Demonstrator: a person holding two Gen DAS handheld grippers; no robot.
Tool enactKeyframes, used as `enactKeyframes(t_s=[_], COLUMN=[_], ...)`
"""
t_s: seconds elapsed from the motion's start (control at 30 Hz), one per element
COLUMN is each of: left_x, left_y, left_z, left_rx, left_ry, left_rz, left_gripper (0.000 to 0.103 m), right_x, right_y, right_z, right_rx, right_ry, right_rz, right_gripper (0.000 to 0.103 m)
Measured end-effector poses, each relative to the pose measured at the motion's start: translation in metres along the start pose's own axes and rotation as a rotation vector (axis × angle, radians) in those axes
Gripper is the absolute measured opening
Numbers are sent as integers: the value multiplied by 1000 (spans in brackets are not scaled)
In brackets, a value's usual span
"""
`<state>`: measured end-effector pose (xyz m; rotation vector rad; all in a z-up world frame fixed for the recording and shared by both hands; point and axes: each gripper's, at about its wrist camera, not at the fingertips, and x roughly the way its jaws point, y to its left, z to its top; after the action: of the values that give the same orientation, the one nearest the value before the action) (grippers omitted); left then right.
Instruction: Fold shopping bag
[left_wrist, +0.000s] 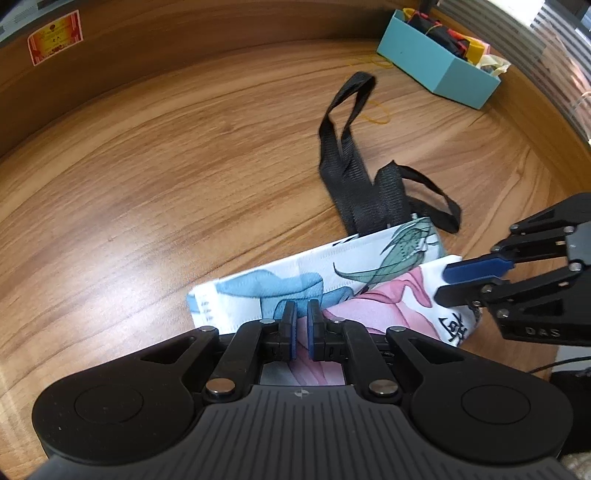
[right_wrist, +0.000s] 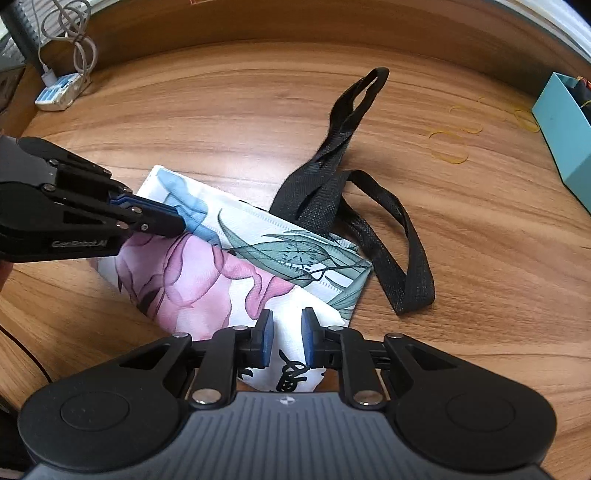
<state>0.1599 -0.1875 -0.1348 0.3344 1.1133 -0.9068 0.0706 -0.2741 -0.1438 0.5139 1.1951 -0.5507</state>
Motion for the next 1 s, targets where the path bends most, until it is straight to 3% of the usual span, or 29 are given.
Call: enactKeyframes(t_s=[0.07, 0.1, 0.2, 0.5, 0.6, 1.0], left_x=[-8, -13, -24, -14, -12, -14], left_y=[-6, -12, -26, -25, -14, -23], left_z=[0, 0, -4, -16, -17, -24], left_rx=[23, 49, 95, 68, -4, 29], left_ry=[-1, -2, 20, 65, 52, 17], left_rz=[5, 16, 22, 29, -8, 22], left_gripper=[34, 35, 35, 36, 35, 35], right_x=[2, 2, 3, 9, 8, -3], right_y=[-1, -1, -4, -6, -3, 2], right_z=[1, 1, 2, 2, 0, 3], right_rx=[-5, -8, -4, -8, -12, -31], right_ry=[-1, -1, -2, -9, -14, -28], right_rz=[-2, -4, -3, 1, 1, 7], right_gripper=[19, 19, 19, 20, 20, 24])
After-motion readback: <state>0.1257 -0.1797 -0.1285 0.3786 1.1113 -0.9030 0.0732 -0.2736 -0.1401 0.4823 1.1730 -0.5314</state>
